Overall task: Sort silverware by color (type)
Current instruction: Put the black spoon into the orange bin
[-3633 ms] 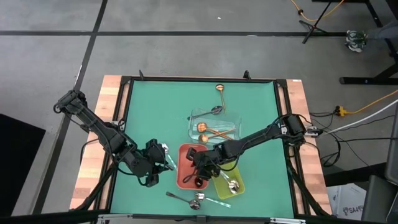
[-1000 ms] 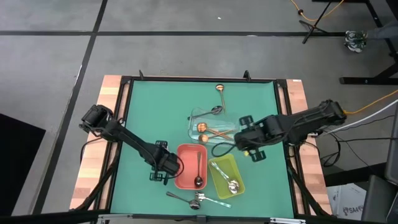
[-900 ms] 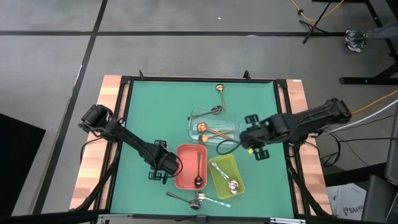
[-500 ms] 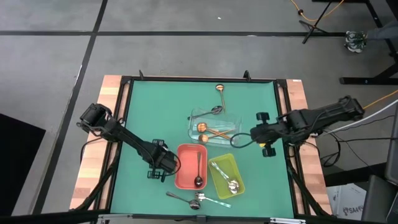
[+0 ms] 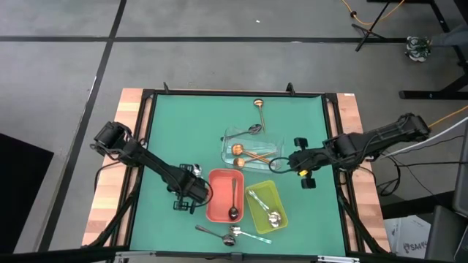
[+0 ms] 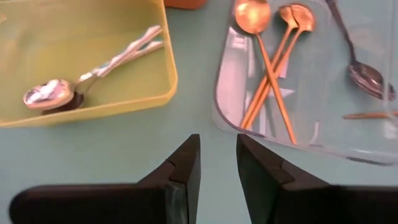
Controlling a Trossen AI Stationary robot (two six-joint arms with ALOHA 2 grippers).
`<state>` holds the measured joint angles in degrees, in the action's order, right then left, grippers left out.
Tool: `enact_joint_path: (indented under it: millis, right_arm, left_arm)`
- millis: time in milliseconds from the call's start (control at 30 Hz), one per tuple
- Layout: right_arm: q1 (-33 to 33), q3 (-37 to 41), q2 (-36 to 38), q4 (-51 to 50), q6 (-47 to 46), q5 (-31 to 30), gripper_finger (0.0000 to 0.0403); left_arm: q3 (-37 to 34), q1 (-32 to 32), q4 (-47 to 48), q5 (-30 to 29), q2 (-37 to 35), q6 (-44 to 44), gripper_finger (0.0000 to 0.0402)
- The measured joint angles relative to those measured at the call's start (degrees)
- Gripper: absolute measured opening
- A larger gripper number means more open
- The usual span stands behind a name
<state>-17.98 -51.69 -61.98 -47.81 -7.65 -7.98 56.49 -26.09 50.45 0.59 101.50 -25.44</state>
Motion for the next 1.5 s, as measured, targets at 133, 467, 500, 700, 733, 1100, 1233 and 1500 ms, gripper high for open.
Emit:
enact_joint_path:
  millis: [133, 467, 500, 700, 733, 1100, 1233, 1500]
  right_arm:
    - [0.0, 1.85, -0.02, 3.1, -0.03, 1.01, 0.0092]
    - [0.0, 3.81, -0.02, 5.65, -0.01, 1.02, 0.0092]
    - [0.0, 3.81, -0.02, 6.02, -0.02, 1.02, 0.0092]
    - [0.0, 3.81, -0.02, 7.05, -0.01, 1.02, 0.0092]
    - [0.0, 3.81, -0.02, 7.24, 0.01, 1.01, 0.0092]
    - [0.0, 3.81, -0.02, 7.71, 0.43, 0.97, 0.0092]
    - [0.0, 3.81, -0.02, 7.71, 0.47, 0.96, 0.0092]
    - [0.0, 3.81, -0.02, 7.71, 0.49, 0.95, 0.0092]
  left_arm:
    - [1.76, -0.17, 0.97, 1.05, 0.31, -1.19, 0.0005]
    - [7.58, -1.07, 4.94, 12.46, 0.07, -6.22, 0.0004]
    - [7.88, -1.29, 5.52, 14.08, -0.18, -7.36, 0.0004]
    - [10.61, -2.7, 6.0, 20.73, -1.79, -12.51, 0.0004]
    - [11.53, -2.83, 6.03, 21.58, -1.93, -13.53, 0.0005]
    - [25.17, -3.59, 5.12, 19.1, -2.01, -17.94, 0.0005]
    - [29.72, -3.41, 5.14, 15.76, -2.01, -17.92, 0.0005]
    - [33.27, -2.85, -0.54, -0.39, -2.01, -18.68, 0.0005]
